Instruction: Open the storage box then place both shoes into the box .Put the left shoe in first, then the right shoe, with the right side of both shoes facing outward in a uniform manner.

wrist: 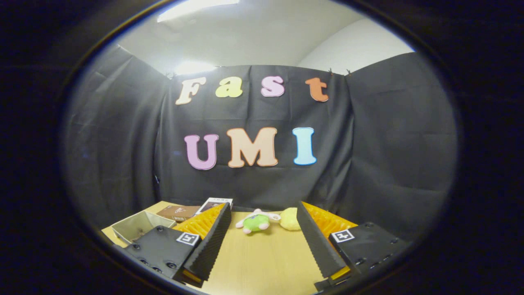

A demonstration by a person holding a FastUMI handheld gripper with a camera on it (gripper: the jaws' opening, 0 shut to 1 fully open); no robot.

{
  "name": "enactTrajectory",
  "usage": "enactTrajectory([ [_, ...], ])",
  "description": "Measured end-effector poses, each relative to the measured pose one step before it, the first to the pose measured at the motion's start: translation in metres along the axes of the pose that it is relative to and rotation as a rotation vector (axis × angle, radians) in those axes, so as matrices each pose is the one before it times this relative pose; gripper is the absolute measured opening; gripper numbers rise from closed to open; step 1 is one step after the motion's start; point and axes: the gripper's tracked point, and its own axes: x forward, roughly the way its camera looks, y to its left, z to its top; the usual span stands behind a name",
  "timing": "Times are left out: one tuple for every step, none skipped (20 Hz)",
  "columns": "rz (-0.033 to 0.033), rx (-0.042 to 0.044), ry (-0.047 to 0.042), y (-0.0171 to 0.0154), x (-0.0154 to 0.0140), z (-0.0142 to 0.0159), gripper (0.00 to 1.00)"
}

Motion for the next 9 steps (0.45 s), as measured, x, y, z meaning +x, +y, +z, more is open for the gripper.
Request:
enactTrajectory([
  [-0.00959, 0.00559, -0.00929, -0.00185, 0.00043, 0.00093, 1.00],
  [-0.00758, 0.00504, -0.01169, -0.00202, -0.00002, 0.00341, 1.00],
  [-0.00607, 0.00346, -0.00915, -0.00143, 0.00026, 0.00136, 1.00],
  [-0.00276, 0.00301, -0.00734, -0.00105, 0.00104, 0.00243, 1.00],
  [-0.00204, 0.00506, -0.00605, -0.00099, 0.00027, 0.00247, 1.00],
  [0.00348, 0.00443, -0.00114, 0.00001, 0.00002, 0.00110, 1.00],
  [-0.00272, 0.00523, -0.00607, -0.00046, 0.00126, 0.00130, 1.00],
  [-0.00149, 0.00540, -0.00167, -0.00225, 0.00191, -0.00037, 1.00],
  [-0.00246, 0.00473, -0.00160, -0.00148, 0.00108, 0.00011, 1.00],
])
